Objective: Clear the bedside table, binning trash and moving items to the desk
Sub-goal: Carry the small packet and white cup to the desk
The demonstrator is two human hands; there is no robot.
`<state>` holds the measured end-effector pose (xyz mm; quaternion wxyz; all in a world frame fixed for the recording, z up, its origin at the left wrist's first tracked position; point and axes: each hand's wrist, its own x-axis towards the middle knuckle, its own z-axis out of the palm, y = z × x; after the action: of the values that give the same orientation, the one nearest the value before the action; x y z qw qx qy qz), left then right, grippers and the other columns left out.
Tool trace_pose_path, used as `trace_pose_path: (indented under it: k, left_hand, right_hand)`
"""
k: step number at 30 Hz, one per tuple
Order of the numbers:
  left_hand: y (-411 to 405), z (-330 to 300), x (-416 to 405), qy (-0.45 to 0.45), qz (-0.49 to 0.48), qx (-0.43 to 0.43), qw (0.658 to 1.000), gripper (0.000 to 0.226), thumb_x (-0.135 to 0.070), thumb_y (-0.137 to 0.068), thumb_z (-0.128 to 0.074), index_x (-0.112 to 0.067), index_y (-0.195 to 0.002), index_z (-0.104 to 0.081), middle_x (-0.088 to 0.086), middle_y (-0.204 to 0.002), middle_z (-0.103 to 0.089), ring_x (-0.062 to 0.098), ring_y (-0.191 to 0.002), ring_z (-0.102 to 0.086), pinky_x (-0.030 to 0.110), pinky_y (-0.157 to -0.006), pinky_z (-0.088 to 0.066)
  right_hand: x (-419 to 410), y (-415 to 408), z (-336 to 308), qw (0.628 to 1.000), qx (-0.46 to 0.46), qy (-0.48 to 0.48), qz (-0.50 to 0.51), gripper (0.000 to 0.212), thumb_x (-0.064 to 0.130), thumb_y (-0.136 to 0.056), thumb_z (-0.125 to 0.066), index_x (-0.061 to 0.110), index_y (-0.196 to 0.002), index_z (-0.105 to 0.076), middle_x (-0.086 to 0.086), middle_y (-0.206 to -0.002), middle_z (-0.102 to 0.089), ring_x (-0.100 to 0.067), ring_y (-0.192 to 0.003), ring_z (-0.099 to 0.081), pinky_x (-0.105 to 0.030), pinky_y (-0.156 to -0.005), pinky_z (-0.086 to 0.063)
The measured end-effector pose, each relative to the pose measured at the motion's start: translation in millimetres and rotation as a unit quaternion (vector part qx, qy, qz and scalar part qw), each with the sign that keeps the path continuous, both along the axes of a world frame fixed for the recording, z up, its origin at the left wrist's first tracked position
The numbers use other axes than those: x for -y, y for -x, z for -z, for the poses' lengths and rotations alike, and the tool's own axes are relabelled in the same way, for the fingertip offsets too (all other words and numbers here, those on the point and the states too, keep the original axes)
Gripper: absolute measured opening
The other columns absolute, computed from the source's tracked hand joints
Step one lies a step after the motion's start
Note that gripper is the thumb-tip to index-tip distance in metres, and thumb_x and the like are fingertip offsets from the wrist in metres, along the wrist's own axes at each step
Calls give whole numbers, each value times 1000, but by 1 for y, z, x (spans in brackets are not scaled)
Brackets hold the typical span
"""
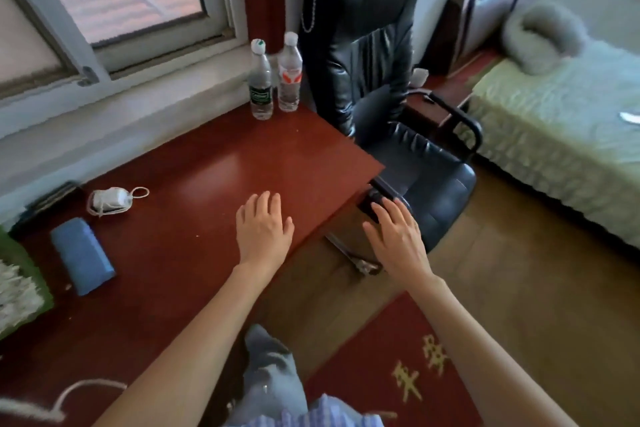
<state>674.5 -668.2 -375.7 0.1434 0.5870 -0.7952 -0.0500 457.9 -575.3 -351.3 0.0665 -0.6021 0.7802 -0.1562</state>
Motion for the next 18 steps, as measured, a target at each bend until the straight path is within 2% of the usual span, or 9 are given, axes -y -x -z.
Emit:
trace_pose_path:
  k: [2, 3, 5, 6, 7, 10, 11, 18]
  left_hand:
    - [35, -5, -26, -10, 42, -1, 999, 50, -32, -89, -56, -6, -131, -50, 14, -134, -52, 32, -127, -44, 47, -103, -37]
    - [52, -7, -39, -10, 67, -1, 998, 50, -32, -89, -56, -7, -131, -50, 14, -134, -52, 32, -127, -43, 47, -103, -37]
    - [85, -12, -64, -5, 115, -3, 993, 50, -32, -88, -57, -6, -131, -51, 14, -133, -53, 32, -126, -44, 47, -103, -38]
    - [100, -15, -75, -3, 138, -4, 990, 50, -32, -88, -58, -6, -130, -51, 14, -133, -53, 32, -126, -44, 47, -103, -39]
    - [116, -18, -84, -1, 161, -5, 987, 50, -32, -87, -58, -6, -130, -51, 14, -133, -53, 32, -126, -44, 47, -103, -38]
    - [164, -25, -101, 9, 227, -4, 974, 50, -30, -85, -60, -6, -129, -53, 14, -133, -55, 33, -126, -45, 48, -103, -38]
    - [180, -28, -104, 15, 245, -3, 969, 50, -30, -85, -61, -5, -128, -53, 15, -132, -55, 33, -125, -46, 48, -102, -38]
    - [287, -45, -123, 39, 354, -12, 934, 51, -32, -87, -58, -7, -131, -50, 12, -134, -53, 31, -127, -43, 47, -105, -35]
  right_hand:
    - [-42, 28, -6, 999, 0, -4, 49, 51, 43, -99, -37, 12, -138, -46, -10, -148, -41, -28, -143, -25, -46, -115, -25]
    - [-61, 43, -5, 998, -6, -11, 66, 52, 44, -101, -30, 12, -138, -46, -10, -149, -40, -29, -143, -24, -47, -116, -24]
    - [-98, 72, -1, 995, -47, -42, 76, 76, 52, -96, 4, 15, -138, -46, -8, -150, -38, -28, -145, -19, -46, -117, -20]
    - [-114, 87, 3, 993, -61, -49, 86, 85, 54, -91, 14, 16, -138, -46, -7, -149, -38, -27, -145, -18, -44, -116, -19]
    - [-130, 98, 3, 991, -54, -44, 113, 82, 53, -92, 12, 16, -137, -47, -6, -148, -40, -26, -144, -20, -43, -116, -20]
    - [-170, 115, -19, 979, -1, 4, 203, 49, 40, -100, -32, 10, -134, -49, -13, -142, -46, -31, -141, -29, -47, -115, -28]
    - [-182, 121, -22, 974, 2, 28, 225, 44, 35, -99, -42, 8, -133, -50, -15, -142, -47, -33, -140, -30, -48, -114, -28]
    - [-233, 184, -25, 946, 3, 24, 325, 47, 37, -98, -43, 9, -136, -48, -13, -145, -45, -28, -142, -27, -44, -116, -25]
